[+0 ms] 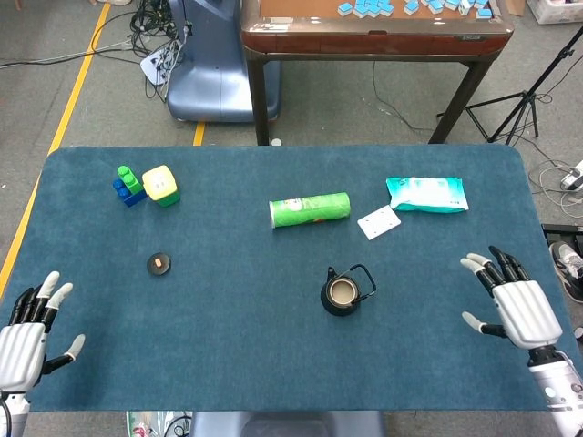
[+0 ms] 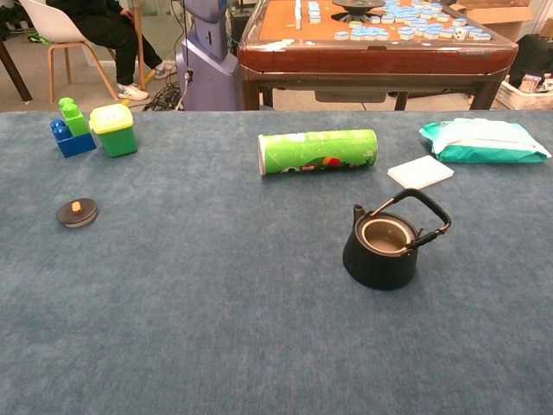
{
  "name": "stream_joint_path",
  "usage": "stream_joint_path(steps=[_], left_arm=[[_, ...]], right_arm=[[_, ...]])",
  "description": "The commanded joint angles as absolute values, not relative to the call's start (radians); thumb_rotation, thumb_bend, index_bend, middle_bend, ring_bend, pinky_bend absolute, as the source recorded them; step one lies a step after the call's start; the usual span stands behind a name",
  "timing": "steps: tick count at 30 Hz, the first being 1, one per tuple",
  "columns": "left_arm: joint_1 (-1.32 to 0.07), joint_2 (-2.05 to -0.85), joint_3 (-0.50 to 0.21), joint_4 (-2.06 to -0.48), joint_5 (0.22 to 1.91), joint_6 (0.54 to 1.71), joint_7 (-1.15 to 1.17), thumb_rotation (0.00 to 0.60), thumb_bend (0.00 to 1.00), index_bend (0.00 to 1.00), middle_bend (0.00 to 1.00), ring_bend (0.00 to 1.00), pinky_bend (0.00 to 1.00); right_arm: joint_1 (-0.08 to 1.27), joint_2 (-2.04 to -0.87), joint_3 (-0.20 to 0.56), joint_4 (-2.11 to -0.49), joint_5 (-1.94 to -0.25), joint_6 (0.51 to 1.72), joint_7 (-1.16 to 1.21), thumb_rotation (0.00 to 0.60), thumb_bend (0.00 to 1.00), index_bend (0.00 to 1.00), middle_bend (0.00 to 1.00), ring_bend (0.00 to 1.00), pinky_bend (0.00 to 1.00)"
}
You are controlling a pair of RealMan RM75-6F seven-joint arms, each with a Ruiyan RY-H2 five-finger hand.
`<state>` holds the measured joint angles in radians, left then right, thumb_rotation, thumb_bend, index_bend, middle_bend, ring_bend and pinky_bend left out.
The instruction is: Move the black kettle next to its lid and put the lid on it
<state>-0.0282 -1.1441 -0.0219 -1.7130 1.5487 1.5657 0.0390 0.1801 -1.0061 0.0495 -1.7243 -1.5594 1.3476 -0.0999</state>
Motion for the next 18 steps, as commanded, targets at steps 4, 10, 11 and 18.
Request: stream_joint_path(steps=[4,10,11,18], left_arm=[[-0.021,-1.144,-0.019,-1.702,1.544,1.571,0.024,0.600,0.29,0.12,0.00,0.00,0.00],[-0.013,-1.142,-0.019,-1.696,1.542,1.579,0.009,0.600,0.29,0.12,0.00,0.00,0.00],[-0.012,-1.142,-0.019,-1.694,1.542,1.579,0.007,0.600,0.29,0.12,0.00,0.00,0.00],[-0.008,-1.141,-0.018,-1.688,1.542,1.583,-0.005,0.600,0.29,0.12,0.00,0.00,0.00]], right_arm=[[0.262,-1.060,0.078,-1.714,-1.540,1.252,-0.212,0.600,0.13,0.20,0.20,0.03,0.10],[0.328,-1.124,0.095,-1.691,-1.519,1.177,-0.270,0.600,0.04,0.22,0.20,0.03,0.10],[0.342,-1.138,0.098,-1.685,-1.511,1.160,-0.286,0.600,0.03,0.22,0.20,0.03,0.10],[0.418,-1.216,0.113,-1.653,-1.465,1.066,-0.338,0.600,0.02,0.22,0.20,0.03,0.10]])
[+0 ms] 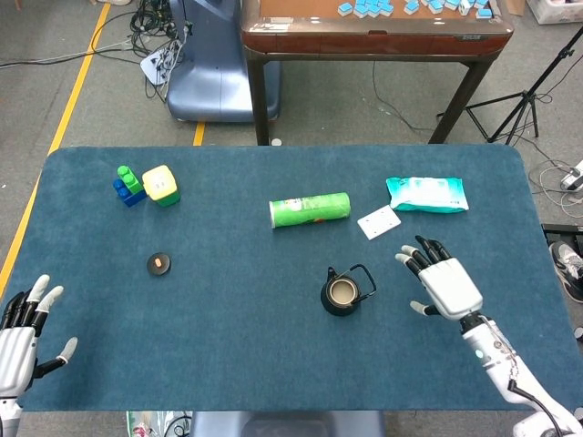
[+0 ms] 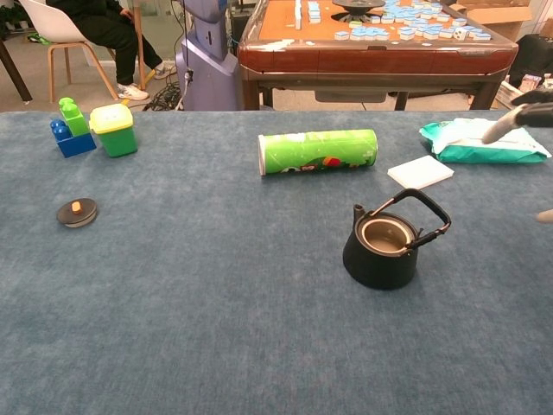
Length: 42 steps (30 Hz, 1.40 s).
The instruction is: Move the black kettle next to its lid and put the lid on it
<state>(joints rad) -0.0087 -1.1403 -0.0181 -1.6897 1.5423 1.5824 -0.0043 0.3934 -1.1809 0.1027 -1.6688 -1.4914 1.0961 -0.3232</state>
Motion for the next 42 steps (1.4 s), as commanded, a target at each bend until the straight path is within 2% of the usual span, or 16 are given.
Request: stream_joint_path(steps=[1,10,27,42], left_arm=[[-0.007,-1.141,-0.017,-1.686,1.542,1.583,-0.005,0.600,0.29,0.12,0.00,0.00,0.00],[-0.004,-1.140,-0.017,-1.676,1.540,1.582,-0.022,0.600,0.29,0.12,0.00,0.00,0.00],[0.003,-1.137,-0.015,-1.656,1.534,1.580,-0.055,0.600,0.29,0.12,0.00,0.00,0.00],[0.006,-1.130,-0.021,-1.658,1.525,1.579,-0.054,0.600,0.29,0.12,0.00,0.00,0.00]], right_arm=[[0.425,-1.227,0.116,-1.651,-1.456,1.060,-0.342,0.600,0.02,0.22,0.20,0.03,0.10],[0.494,-1.330,0.152,-1.637,-1.333,1.010,-0.468,0.600,0.02,0.22,0.20,0.03,0.10],[0.569,-1.397,0.139,-1.615,-1.222,0.959,-0.554,0.600,0.01,0.22,0.19,0.03,0.10],[0.679,-1.514,0.207,-1.435,-1.108,0.941,-0.595,0.600,0.01,0.22,0.19,0.03,0.10]])
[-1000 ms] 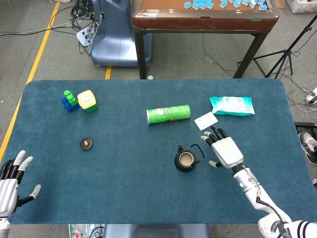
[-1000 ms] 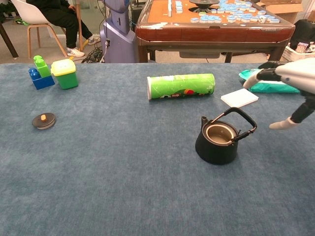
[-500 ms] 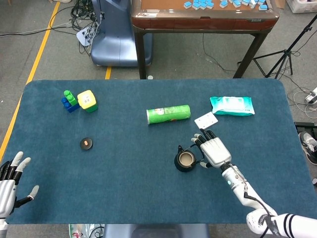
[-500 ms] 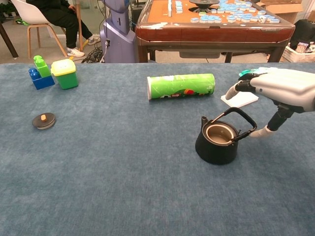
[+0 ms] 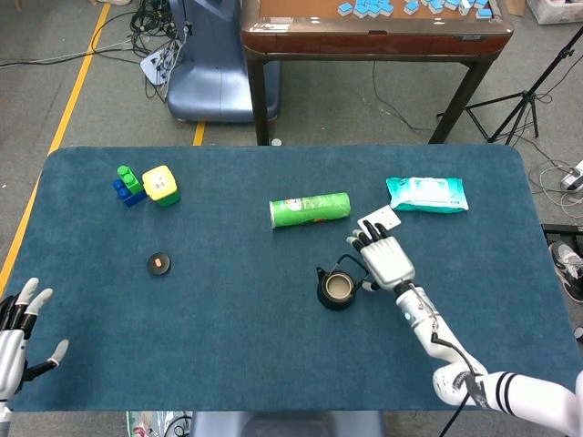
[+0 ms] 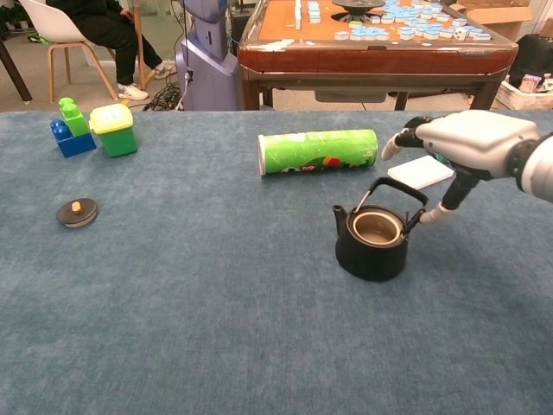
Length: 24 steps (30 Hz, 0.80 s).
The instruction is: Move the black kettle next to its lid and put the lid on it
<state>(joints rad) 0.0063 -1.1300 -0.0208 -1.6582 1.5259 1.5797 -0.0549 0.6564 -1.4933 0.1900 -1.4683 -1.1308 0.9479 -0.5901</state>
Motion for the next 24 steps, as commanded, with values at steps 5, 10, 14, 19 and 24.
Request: stream_joint_path(steps=[5,10,14,19,24], left_arm=[[0.007,-1.129,-0.022,-1.658,1.522,1.578,-0.054,0.600,0.29,0.12,0.00,0.00,0.00],[0.012,-1.126,-0.020,-1.660,1.523,1.583,-0.056,0.600,0.29,0.12,0.00,0.00,0.00],[0.009,-1.126,-0.019,-1.662,1.532,1.581,-0.051,0.600,0.29,0.12,0.00,0.00,0.00],[0.008,-1.127,-0.018,-1.669,1.542,1.586,-0.046,0.600,0.29,0.12,0.00,0.00,0.00],[0.011,-1.125,-0.016,-1.670,1.541,1.586,-0.047,0.600,0.29,0.12,0.00,0.00,0.00]], right_arm=[[0.718,-1.518,0.223,-1.397,-1.057,0.903,-0.608,0.600,0.01,0.22,0.19,0.03,0.10],[0.723,-1.412,0.221,-1.522,-0.982,0.831,-0.575,0.600,0.01,0.22,0.19,0.03,0.10],[0.728,-1.344,0.224,-1.596,-0.926,0.798,-0.536,0.600,0.01,0.22,0.19,0.03,0.10],[0.757,-1.321,0.222,-1.614,-0.861,0.752,-0.490,0.600,0.01,0.22,0.19,0.03,0.10],[0.795,-1.328,0.210,-1.604,-0.808,0.719,-0.464,0.600,0.09,0.25,0.19,0.02,0.10]])
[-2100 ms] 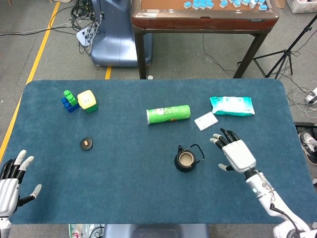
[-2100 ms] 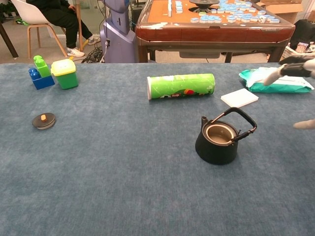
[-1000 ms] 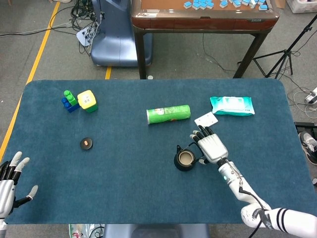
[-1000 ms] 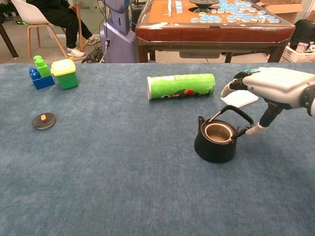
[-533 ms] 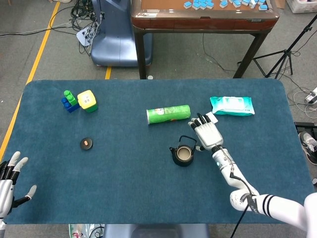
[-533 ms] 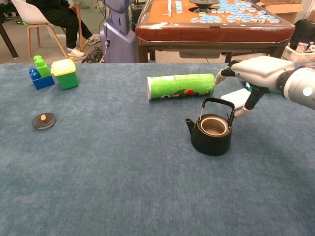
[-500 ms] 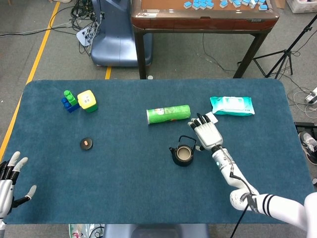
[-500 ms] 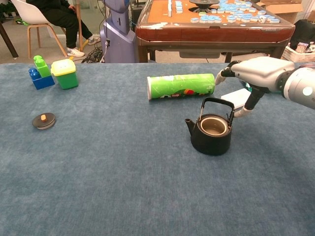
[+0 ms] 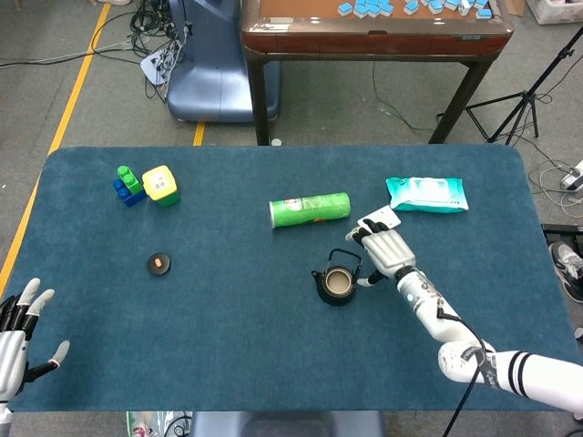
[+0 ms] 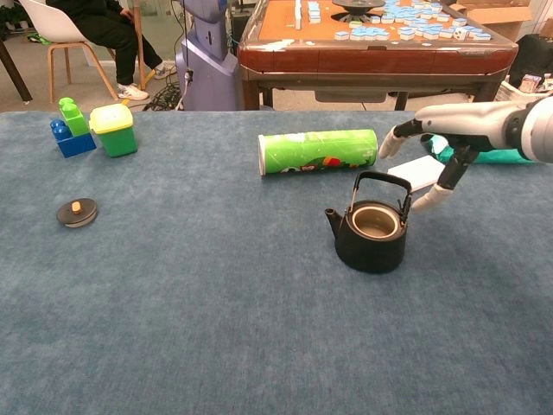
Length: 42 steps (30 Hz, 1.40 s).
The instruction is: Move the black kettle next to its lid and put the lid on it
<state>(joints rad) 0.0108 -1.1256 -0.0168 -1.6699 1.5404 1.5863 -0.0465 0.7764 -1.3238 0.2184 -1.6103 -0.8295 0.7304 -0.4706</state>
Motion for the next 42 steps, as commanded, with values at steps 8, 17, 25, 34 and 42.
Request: stream_joint_path(steps=[8,17,25,34,42], left_arm=[[0.011,-1.125,-0.017,-1.668,1.542,1.586,-0.049,0.600,0.29,0.12,0.00,0.00,0.00],[0.014,-1.127,-0.018,-1.660,1.542,1.592,-0.057,0.600,0.29,0.12,0.00,0.00,0.00],[0.016,-1.128,-0.018,-1.653,1.540,1.593,-0.064,0.600,0.29,0.12,0.00,0.00,0.00],[0.011,-1.129,-0.019,-1.656,1.546,1.588,-0.058,0.600,0.29,0.12,0.00,0.00,0.00],[0.010,-1.128,-0.018,-1.658,1.545,1.585,-0.057,0.600,0.29,0.12,0.00,0.00,0.00]], right_arm=[[0.859,-1.355,0.183,-1.576,-0.718,0.717,-0.474,0.600,0.10,0.28,0.19,0.01,0.10],[0.938,-1.381,0.133,-1.541,-0.602,0.698,-0.509,0.600,0.10,0.30,0.19,0.01,0.10],[0.920,-1.363,0.134,-1.583,-0.649,0.723,-0.426,0.600,0.14,0.40,0.19,0.01,0.10],[0.886,-1.316,0.144,-1.644,-0.733,0.725,-0.320,0.600,0.18,0.46,0.21,0.01,0.10],[0.872,-1.341,0.137,-1.657,-0.782,0.807,-0.320,0.600,0.37,0.58,0.27,0.01,0.10]])
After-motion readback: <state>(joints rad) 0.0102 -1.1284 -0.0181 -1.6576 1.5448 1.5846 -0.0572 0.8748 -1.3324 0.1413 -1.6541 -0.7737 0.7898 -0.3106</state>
